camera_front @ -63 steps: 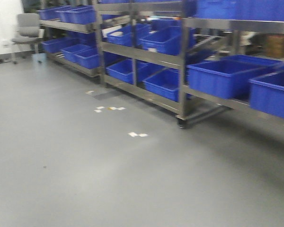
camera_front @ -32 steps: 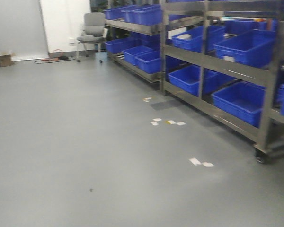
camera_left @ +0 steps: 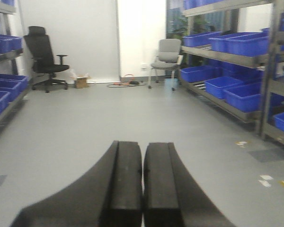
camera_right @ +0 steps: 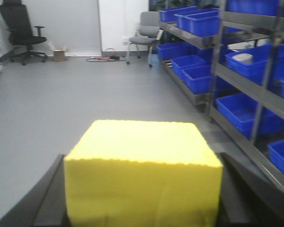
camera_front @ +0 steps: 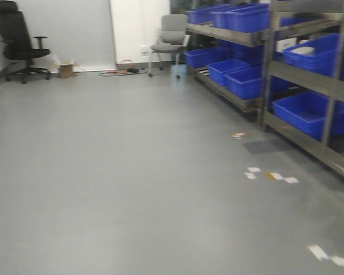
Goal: Place yellow foam block on left shelf second layer
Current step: 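Turn the base toward the shelf rack of blue bins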
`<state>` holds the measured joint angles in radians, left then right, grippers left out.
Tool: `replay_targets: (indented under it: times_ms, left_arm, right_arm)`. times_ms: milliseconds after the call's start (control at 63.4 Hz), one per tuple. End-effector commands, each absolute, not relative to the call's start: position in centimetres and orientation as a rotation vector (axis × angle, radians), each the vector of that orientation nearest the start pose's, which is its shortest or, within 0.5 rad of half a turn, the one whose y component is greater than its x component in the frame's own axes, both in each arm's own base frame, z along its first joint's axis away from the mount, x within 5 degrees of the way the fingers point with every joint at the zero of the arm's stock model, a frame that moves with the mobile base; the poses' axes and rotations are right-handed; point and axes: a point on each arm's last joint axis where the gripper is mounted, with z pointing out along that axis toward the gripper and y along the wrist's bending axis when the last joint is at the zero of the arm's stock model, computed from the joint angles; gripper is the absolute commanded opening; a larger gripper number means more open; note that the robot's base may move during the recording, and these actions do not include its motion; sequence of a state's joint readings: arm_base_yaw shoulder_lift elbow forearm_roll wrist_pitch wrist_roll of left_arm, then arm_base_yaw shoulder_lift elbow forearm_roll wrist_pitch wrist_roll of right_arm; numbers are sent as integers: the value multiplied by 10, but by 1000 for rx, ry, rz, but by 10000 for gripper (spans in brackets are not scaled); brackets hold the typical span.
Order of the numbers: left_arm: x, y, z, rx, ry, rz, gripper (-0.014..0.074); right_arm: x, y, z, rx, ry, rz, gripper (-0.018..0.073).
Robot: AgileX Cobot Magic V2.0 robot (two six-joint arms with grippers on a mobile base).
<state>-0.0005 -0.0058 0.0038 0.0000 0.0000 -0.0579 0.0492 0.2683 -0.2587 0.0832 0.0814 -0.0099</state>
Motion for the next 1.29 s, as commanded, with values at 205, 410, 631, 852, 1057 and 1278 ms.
replay_targets:
  times_ms: [205, 410, 631, 852, 1057, 1278]
  left_arm:
    - [55, 0, 212, -44, 1408, -59, 124]
    - [55, 0, 212, -44, 1408, -59, 124]
    - [55, 0, 212, -44, 1408, -59, 124]
    - [55, 0, 212, -44, 1408, -59, 124]
    - [55, 0, 212, -44, 1408, -59, 124]
    - [55, 0, 212, -44, 1408, -59, 124]
  right_arm:
    - [77, 3, 294, 21, 1461, 93, 505]
    - [77, 3, 294, 21, 1461, 93, 505]
    - [77, 3, 294, 21, 1461, 93, 505]
    - [77, 3, 294, 21, 1461, 93, 505]
    - [77, 3, 294, 21, 1461, 93, 505]
    - [77, 3, 294, 21, 1461, 93, 505]
